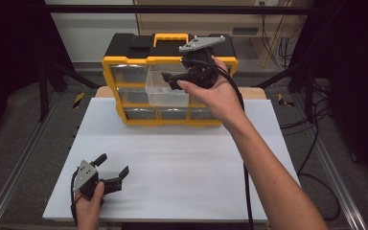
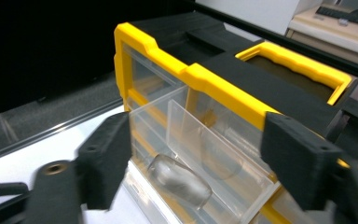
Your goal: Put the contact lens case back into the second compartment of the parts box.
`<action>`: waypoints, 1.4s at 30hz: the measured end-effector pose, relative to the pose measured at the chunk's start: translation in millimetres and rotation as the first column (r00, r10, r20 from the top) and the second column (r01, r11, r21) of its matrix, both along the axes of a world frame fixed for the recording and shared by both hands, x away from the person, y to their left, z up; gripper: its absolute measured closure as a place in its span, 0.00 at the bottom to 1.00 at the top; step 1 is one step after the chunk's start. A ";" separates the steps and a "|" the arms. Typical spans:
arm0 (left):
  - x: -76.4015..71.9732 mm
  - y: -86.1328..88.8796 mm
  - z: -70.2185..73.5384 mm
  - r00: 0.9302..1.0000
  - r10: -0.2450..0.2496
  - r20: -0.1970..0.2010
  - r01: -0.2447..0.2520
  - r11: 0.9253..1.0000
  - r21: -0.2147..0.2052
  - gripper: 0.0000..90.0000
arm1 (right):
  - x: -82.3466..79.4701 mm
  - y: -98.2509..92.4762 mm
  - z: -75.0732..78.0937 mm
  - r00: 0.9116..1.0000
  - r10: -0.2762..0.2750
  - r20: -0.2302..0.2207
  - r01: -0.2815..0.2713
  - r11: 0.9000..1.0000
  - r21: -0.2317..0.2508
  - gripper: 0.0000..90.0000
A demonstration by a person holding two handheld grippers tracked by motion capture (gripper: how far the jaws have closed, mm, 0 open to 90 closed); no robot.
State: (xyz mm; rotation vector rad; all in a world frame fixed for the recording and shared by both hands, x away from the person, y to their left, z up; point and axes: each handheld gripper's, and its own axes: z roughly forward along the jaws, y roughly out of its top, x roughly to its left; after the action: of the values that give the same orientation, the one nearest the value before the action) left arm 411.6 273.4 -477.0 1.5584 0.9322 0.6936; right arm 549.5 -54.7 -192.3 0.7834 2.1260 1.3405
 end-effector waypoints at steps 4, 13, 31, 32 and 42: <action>-0.2 -0.2 -0.4 1.000 0.002 -0.001 -0.002 1.000 -0.002 0.02 | -5.4 2.3 -2.5 0.999 -0.008 0.038 0.008 1.000 0.014 0.15; 2.0 -3.2 -0.2 1.000 0.002 0.006 -0.002 1.000 0.012 0.02 | -17.8 1.8 -21.6 0.997 -0.032 0.067 0.029 0.998 0.049 0.08; -0.6 -5.4 1.8 1.000 -0.005 0.019 0.005 1.000 0.024 0.02 | -33.3 -34.0 -57.3 0.995 -0.020 0.094 0.009 0.993 0.117 0.05; 0.0 -4.8 1.6 1.000 -0.005 0.017 0.005 1.000 0.024 0.02 | -33.8 -37.1 -58.8 0.995 -0.023 0.094 0.012 0.993 0.120 0.05; -0.8 -3.4 2.2 1.000 0.002 0.016 -0.002 1.000 0.020 0.02 | -42.9 -94.9 -82.2 0.993 -0.091 0.079 0.077 0.983 0.167 0.05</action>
State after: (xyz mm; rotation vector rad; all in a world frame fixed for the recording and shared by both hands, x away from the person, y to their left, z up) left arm 410.8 270.0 -474.8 1.5678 0.9175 0.7178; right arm 506.6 -149.6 -274.6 0.8543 1.9134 1.4903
